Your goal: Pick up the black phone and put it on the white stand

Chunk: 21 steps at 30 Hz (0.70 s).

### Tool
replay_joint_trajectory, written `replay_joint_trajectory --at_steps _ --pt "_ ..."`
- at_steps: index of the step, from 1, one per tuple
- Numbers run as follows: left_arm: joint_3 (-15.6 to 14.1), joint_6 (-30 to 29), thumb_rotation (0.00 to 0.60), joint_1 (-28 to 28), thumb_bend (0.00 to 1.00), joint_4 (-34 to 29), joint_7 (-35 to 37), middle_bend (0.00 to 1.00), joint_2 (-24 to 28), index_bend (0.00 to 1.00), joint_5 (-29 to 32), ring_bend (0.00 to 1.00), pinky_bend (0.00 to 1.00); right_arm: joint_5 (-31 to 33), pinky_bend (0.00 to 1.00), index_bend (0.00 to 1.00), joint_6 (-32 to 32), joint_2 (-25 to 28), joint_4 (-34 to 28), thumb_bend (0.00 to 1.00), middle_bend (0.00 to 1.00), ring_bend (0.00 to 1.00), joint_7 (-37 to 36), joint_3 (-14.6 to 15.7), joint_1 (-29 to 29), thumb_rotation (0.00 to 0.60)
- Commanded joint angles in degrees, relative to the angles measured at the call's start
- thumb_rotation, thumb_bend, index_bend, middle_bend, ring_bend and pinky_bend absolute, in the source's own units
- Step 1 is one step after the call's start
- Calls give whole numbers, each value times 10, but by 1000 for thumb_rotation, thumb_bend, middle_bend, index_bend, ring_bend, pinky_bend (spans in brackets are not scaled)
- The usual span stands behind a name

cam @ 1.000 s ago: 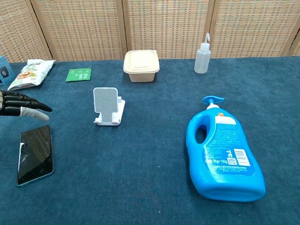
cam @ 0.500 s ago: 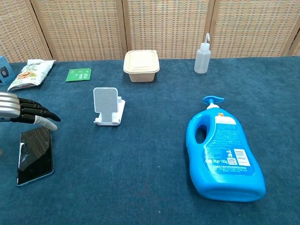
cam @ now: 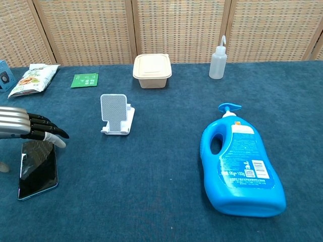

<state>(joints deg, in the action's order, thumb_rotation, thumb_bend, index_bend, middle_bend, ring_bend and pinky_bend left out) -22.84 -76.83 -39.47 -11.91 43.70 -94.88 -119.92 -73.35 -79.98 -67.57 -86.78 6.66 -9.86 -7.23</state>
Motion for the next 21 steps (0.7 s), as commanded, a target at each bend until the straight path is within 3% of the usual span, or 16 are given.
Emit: replay_joint_trajectory --at_steps 1,8,15,21 --pt "-2 -1 600 2 24 4 -2 107 -6 155 5 126 131 1 0 0 1 0 0 0 0 0 0 0 0 600" --pt "-8 -10 600 10 19 11 -14 184 -23 210 13 179 132 1 0 0 0 2 0 0 0 0 -5 0 0 600" --pt "0 -31 600 21 16 22 -31 408 -35 393 31 358 230 0 0 0 -1 3 -1 0 0 0 -9 1 1 600" --pt "-1 -39 600 24 18 27 -25 424 -36 407 39 378 240 -1 0 0 -1 3 -1 0 0 0 -9 2 1 600"
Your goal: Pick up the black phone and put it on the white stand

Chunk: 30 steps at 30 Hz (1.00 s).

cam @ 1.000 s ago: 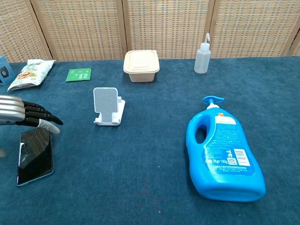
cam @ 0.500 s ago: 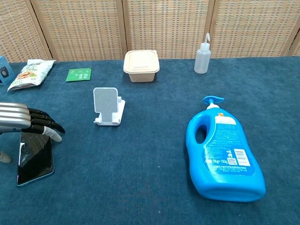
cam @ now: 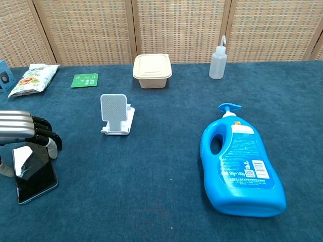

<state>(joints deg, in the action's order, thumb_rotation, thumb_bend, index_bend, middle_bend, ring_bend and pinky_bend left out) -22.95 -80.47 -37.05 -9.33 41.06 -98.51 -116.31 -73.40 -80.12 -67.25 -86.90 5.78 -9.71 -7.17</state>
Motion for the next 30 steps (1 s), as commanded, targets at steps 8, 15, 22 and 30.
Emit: replay_joint_trajectory --at_steps 8,15,22,30 --pt "29 -42 600 -12 17 -4 3 424 9 407 36 378 246 0 0 0 -1 3 -3 0 0 0 -3 0 1 600" --pt "60 -107 600 -66 10 -13 -48 424 29 407 58 378 249 -1 0 0 -1 5 -5 0 0 0 -6 1 1 600" --pt "56 -132 600 -142 0 -3 -191 424 42 407 41 378 250 0 0 0 2 7 -6 0 0 0 -8 1 1 600" --pt "37 -81 600 -206 0 -10 -357 424 39 407 18 378 251 4 0 0 6 11 -6 0 0 0 -19 0 1 600"
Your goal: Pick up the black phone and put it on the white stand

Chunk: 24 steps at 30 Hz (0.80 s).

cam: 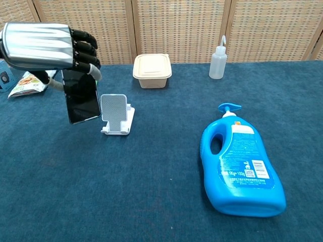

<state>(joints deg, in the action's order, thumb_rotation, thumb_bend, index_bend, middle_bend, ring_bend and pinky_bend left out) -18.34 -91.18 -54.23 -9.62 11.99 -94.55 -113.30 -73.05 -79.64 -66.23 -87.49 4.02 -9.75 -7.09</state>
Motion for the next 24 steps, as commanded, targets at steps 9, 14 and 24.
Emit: replay_joint_trajectory --at_steps 9,14,24 --pt "-31 74 600 -60 0 -21 -193 424 -22 407 -35 378 251 -2 0 0 9 4 2 0 0 0 -14 2 -2 600" --pt "-29 85 600 -63 0 -32 -210 424 -24 407 -31 378 251 -2 0 0 12 5 4 0 0 0 -18 3 -3 600" --pt "-18 103 600 -73 0 -48 -240 422 -33 407 -19 378 251 0 0 0 18 8 5 0 0 0 -30 3 -3 600"
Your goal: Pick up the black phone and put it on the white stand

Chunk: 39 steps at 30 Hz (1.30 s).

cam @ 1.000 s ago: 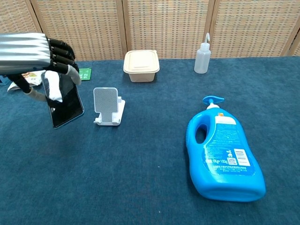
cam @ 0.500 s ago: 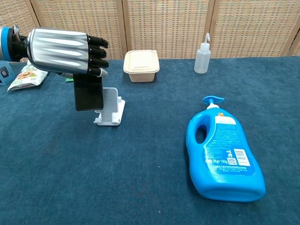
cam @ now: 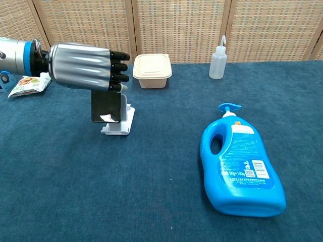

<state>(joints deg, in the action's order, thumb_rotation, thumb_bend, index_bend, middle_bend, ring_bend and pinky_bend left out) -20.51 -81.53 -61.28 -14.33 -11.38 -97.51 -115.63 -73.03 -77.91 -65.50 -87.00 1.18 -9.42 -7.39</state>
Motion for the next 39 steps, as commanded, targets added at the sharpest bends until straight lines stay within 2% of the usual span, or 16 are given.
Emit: replay_joint_trajectory --at_steps 1,8,21,24,25,27,29,31,34,39 --pt "6 11 600 -3 0 -2 -10 422 -5 407 7 378 251 1 0 0 1 2 -1 0 0 0 -3 0 0 600" --pt "13 31 600 -9 0 -12 -26 422 -14 407 14 378 251 2 0 0 3 6 -2 0 0 0 -13 -1 1 600" --pt "0 46 600 -12 0 -20 -45 421 -18 407 2 378 251 0 0 0 1 13 -1 0 0 0 -32 -1 5 600" --pt "0 48 600 -11 0 -22 -47 391 -18 406 2 375 251 -1 0 0 0 14 -1 0 0 0 -34 -1 5 600" --pt "0 48 600 -11 0 -22 -47 353 -17 403 2 357 251 -1 0 0 0 14 -1 0 0 0 -34 -1 5 600" --pt "1 48 600 -10 0 -23 -48 234 -17 357 3 280 251 -1 0 0 0 14 -1 0 0 0 -35 -1 5 600" --pt "2 47 600 -9 0 -25 -48 115 -15 261 4 184 251 -1 0 0 0 14 -1 0 0 0 -34 -1 5 600" --pt "3 44 600 -9 0 -28 -48 18 -14 123 4 92 251 -1 0 0 0 14 -2 0 0 0 -34 -1 5 600" --pt "2 39 600 -9 0 -35 -49 0 -7 12 3 22 251 -2 0 0 -1 15 -3 0 0 0 -33 0 6 600" --pt "14 7 600 -2 0 -64 -48 0 16 0 12 0 250 -8 0 0 -5 16 -6 0 0 0 -33 2 7 600"
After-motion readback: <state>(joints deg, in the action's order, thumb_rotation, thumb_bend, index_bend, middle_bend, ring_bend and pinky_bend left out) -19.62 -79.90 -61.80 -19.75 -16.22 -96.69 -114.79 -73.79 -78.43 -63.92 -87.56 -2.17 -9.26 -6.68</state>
